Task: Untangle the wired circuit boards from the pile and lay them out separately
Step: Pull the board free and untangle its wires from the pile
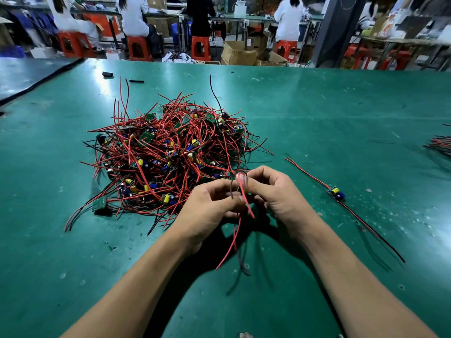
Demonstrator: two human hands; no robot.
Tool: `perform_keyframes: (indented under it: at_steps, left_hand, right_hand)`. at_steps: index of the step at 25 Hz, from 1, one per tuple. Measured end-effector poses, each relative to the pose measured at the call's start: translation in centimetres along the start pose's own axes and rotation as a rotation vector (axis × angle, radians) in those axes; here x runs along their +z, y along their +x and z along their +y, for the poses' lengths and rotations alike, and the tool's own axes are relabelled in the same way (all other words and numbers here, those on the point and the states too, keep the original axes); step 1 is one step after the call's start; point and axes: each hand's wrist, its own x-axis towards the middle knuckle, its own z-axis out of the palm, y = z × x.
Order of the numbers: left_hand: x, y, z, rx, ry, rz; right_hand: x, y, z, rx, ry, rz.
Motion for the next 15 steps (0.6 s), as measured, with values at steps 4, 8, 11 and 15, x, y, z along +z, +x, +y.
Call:
perform_keyframes:
  at_steps: [4, 8, 11, 15]
  left_hand:
    - [0.06, -0.16, 0.09, -0.054, 0.023, -0.023]
    - [0.18, -0.26, 0.37, -0.095, -0.014, -0.045]
    - [0.24, -0.23, 0.76, -0.112, -0.031, -0.029]
    - [0.47, -0.29, 0.70, -0.075, 0.017, 0.043]
  right_hand:
    - [-0.17, 0.09, -0.36, 0.111, 0.070, -0.004]
    - [-0.48, 0.46, -0.26, 0.087, 0.013, 0.036]
    - [-0.29, 0.39, -0.10, 0.028, 0.028, 0.019]
    - [-0.36, 0.36, 0.08, 0.036, 0.027, 0.003]
